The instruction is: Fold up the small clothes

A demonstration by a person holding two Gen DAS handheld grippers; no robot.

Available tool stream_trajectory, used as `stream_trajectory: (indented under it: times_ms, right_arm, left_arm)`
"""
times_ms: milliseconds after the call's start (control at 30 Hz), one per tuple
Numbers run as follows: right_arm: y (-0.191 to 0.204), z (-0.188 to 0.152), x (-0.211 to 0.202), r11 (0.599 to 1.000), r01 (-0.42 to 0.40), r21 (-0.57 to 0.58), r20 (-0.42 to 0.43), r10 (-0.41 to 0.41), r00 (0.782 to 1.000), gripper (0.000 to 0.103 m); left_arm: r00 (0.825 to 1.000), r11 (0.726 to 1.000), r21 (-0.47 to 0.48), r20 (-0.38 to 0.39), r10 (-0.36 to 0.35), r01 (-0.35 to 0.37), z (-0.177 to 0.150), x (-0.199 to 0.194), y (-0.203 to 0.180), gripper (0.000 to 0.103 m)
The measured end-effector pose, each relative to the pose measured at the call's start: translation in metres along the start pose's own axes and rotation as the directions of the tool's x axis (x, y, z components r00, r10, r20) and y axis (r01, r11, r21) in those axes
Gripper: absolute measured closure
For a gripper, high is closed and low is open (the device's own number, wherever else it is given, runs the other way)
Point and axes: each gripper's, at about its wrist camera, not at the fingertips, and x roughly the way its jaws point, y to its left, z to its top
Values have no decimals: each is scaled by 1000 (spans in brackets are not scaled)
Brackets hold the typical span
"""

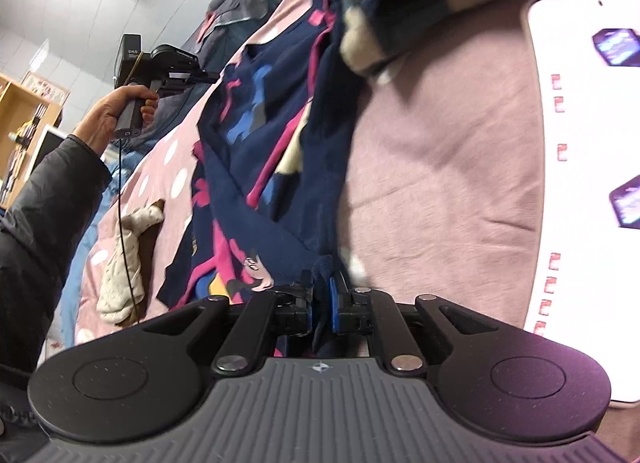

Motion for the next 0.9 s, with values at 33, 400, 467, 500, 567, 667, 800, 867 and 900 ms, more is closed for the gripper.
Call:
stream_trajectory:
  times_ms: [33, 400, 467, 500, 567, 667, 800, 867, 900]
  right_arm:
    - [-4, -1, -1, 1000, 10, 10, 0, -10, 1000, 89]
    - [-6, 1, 6, 1000, -16, 9, 12, 16, 1000, 75]
    - [-5, 0, 5, 1000, -16, 2, 11, 16, 1000, 75]
    - [-4, 0, 4, 1000, -15, -1, 17, 15, 1000, 75]
    - [-3, -1, -1, 1000, -9, -10, 26, 9, 1000, 75]
    - [-1, -2, -6, 1000, 2, -27, 53, 0, 999, 75]
    - [0, -1, -7, 1000, 1, -30, 75, 1, 997, 75]
    - [2, 0, -12, 999, 16, -44, 112, -11, 994, 73]
    - [6, 0, -17, 997, 26, -71, 146, -15, 989, 73]
  left_arm:
    - [1000, 1000, -7, -1, -19, 19, 1, -1, -3, 97]
    - [986, 985, 87, -58, 156, -150, -31, -18, 22, 29]
    - [983, 986, 78, -101, 155, -148, -38, -6, 24, 50]
    - [982, 987, 79, -114, 148, -139, -42, 0, 23, 51]
    - [978, 983, 107, -136, 161, -146, -50, 10, 17, 94]
    - [982, 981, 127, -104, 161, -147, -52, 8, 5, 100]
    - [987, 985, 121, -85, 133, -123, -32, 0, -14, 100]
    - [992, 993, 78, -81, 98, -92, -20, -1, -20, 100]
    - [990, 992, 81, -90, 108, -100, -16, 2, -25, 99]
